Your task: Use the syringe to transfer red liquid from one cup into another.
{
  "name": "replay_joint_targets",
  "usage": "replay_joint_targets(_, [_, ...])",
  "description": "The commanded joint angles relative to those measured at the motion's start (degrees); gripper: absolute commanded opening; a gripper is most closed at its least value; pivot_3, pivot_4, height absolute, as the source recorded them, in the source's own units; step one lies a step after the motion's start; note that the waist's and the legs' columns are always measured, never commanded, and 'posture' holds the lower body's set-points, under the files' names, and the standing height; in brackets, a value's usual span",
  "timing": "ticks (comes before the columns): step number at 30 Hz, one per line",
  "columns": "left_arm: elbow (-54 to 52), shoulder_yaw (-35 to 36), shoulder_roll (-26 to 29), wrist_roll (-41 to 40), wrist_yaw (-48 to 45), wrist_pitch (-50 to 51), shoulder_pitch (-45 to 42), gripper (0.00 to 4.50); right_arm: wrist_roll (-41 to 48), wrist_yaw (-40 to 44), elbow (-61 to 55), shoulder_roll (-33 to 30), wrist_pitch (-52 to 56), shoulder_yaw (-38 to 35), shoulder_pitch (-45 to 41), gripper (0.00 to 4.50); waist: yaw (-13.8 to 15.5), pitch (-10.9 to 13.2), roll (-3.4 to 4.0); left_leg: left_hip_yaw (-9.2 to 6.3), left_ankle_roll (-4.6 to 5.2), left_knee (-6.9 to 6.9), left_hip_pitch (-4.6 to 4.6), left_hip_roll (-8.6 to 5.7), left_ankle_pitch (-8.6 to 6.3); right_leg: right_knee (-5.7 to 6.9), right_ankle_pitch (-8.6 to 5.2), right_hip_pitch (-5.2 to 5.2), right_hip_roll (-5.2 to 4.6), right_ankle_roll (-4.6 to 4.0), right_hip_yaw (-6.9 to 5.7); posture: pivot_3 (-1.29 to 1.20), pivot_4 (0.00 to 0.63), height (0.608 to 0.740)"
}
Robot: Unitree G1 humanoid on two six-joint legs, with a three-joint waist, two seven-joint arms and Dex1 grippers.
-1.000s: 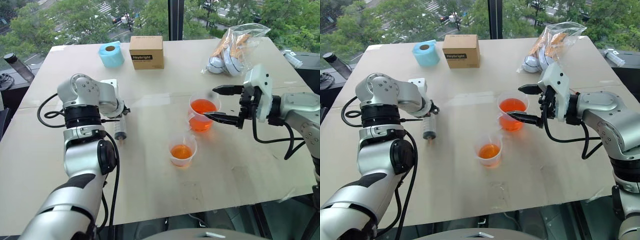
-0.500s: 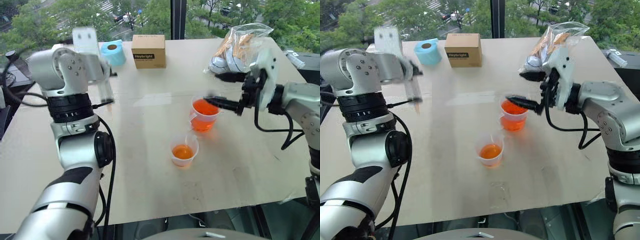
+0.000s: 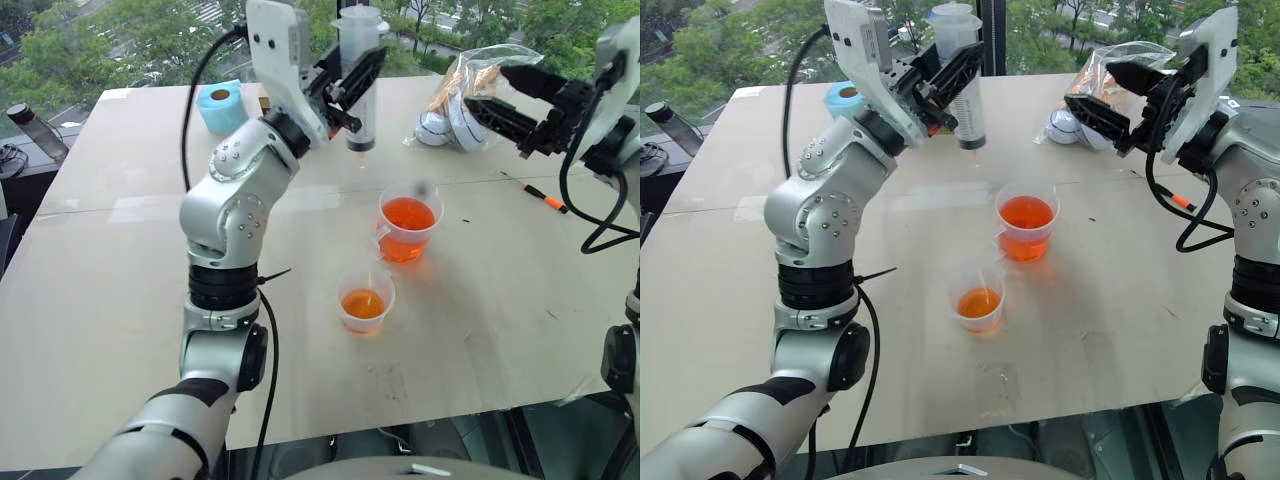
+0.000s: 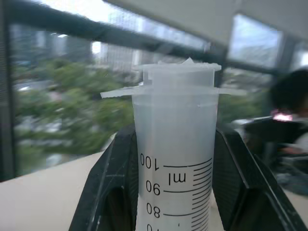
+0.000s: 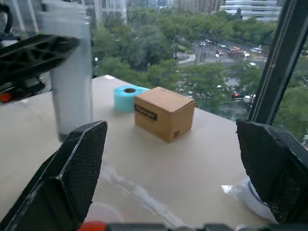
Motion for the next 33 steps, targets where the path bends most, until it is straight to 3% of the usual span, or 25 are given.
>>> replay_joint_targets(1, [2.9,0.9,-1.0,-2.6,-9.0,-7.0,0.0,1.4,1.0,-2.3,-0.8,0.6,-2.1,-3.7,-2.3,4.5,-0.1,0.0,0.0,0.01,0.01,0.01,0.0,0.0,0.0,0.01,0.0,0.0,0.0,0.0,0.02,0.0,0.15,0.74])
replay_joint_targets(14, [12.4,-7.4,-4.4,3.1,-24.2,-17.4,4.7,1.4,8.3,-8.6,-9.0,2.2,2.6,-5.6,-1.1,4.5,0.2,0.0,0.03,-0.02,0.07,0.02,-0.02,0.01,-0.03,0.01,0.0,0.0,0.05,0.0,0.0,0.0,0.15,0.74])
replay_joint_targets(26, [19.3,-10.9,-6.1,9.7,-27.4,-25.1,5.5,1.4,19.1,-9.1,-14.9,2.2,13.7,-2.3,-1.0,4.5,0.2,0.0,0.05,-0.04,0.09,0.01,-0.02,0.04,-0.04,0.01,0.0,0.01,0.22,0.0,0.01,0.0,0.15,0.74])
replay_joint_targets(33, [20.1,-10.5,-6.8,10.2,-27.9,-25.9,5.6,1.4,20.3,-13.2,-13.7,3.4,18.9,0.4,-1.3,4.5,0.2,0.0,0.05,-0.05,0.11,0.03,-0.03,0.04,-0.05,0.01,0.0,0.01,0.14,0.0,0.0,0.0,0.15,0.74])
